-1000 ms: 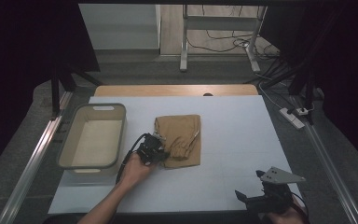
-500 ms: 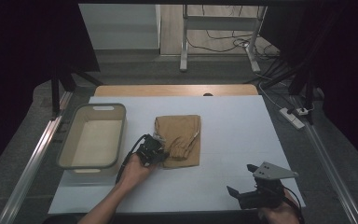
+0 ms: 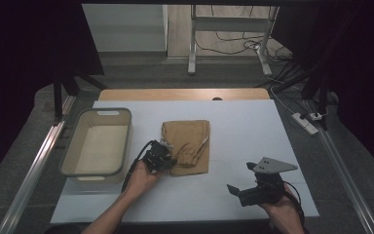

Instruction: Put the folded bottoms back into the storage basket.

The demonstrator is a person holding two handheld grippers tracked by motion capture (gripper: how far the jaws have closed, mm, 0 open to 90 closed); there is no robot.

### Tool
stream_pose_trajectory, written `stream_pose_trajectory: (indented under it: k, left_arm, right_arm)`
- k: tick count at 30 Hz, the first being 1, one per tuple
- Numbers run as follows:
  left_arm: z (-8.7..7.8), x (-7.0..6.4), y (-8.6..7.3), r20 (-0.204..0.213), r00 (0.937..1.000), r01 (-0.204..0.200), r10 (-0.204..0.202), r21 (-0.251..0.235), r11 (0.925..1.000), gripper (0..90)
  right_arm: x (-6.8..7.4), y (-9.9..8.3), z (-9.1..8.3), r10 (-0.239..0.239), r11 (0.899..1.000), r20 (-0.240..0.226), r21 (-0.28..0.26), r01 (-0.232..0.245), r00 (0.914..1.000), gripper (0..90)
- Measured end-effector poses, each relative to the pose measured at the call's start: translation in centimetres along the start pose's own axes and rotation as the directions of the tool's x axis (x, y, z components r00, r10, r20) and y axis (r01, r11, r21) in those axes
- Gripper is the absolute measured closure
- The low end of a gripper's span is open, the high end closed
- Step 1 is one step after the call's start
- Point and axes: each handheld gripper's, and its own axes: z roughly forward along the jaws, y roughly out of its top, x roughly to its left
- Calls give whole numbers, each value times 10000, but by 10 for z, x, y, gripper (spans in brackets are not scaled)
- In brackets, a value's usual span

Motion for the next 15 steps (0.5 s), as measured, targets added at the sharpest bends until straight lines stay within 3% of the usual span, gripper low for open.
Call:
stream_pose_trajectory:
  k: [6,15]
  left_arm:
    - [0,-1,-1,-92,10000,17,-18,-42,10000,792]
    - [0,-1,-1,-74,10000,41,-42,-84,10000,792]
  right_arm:
    - [-6,14,15,42,9999,-311,-119,-46,9995,8]
    - [-8,31,39,-394,9992,-381,-26,393,9985,8]
